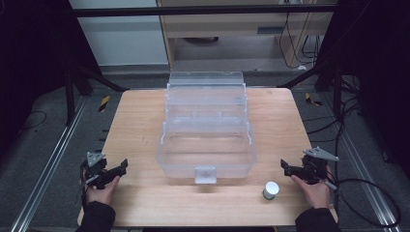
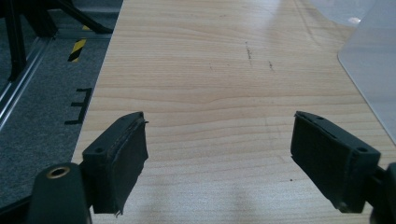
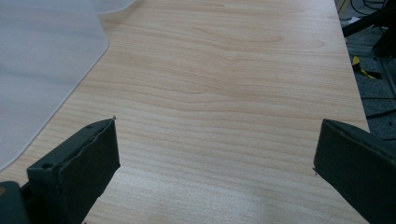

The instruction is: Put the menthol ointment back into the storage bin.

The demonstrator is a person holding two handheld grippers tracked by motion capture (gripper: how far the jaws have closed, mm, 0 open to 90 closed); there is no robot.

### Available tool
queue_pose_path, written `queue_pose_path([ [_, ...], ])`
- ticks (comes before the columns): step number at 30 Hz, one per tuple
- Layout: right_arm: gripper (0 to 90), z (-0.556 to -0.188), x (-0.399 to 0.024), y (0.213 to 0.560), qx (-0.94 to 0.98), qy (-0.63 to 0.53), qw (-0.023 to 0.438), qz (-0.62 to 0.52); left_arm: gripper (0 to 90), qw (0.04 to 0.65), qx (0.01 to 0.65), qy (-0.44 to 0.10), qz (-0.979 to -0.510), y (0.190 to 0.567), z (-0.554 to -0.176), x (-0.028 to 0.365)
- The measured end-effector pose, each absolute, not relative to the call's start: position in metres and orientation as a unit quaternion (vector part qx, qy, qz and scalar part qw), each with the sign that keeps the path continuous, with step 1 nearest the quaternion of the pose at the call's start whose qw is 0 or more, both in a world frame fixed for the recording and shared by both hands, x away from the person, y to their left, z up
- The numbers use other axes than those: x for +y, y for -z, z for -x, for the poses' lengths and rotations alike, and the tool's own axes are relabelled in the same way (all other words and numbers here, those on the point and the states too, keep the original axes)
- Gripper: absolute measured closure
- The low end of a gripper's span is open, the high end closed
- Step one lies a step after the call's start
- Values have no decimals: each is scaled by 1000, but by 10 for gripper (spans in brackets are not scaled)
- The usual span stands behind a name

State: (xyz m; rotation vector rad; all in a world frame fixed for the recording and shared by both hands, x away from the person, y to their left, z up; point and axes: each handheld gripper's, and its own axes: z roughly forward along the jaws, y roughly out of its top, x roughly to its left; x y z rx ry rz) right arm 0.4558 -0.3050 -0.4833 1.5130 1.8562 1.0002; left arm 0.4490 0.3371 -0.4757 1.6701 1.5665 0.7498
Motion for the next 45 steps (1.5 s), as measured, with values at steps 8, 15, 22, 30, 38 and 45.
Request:
queue_pose_path([
  [8,239,-448,-303,474,698,-386,275,-537,230,358,602,-289,-653,477,-450,335],
  [15,265,-451,-296,463,735,-378,252,-503,269,341,604,-292,-659,482,-453,335],
  [22,259,-457,-295,447,749,-380,247,-483,277,333,602,-290,-665,483,-453,334],
  [30,245,-458,-291,418,777,-373,231,-451,276,331,601,-290,-667,483,-453,333],
  [38,234,-458,-280,395,815,-351,206,-411,275,328,599,-292,-670,484,-453,332],
  [45,207,-457,-270,380,847,-325,181,-379,271,326,600,-291,-670,484,-453,332],
])
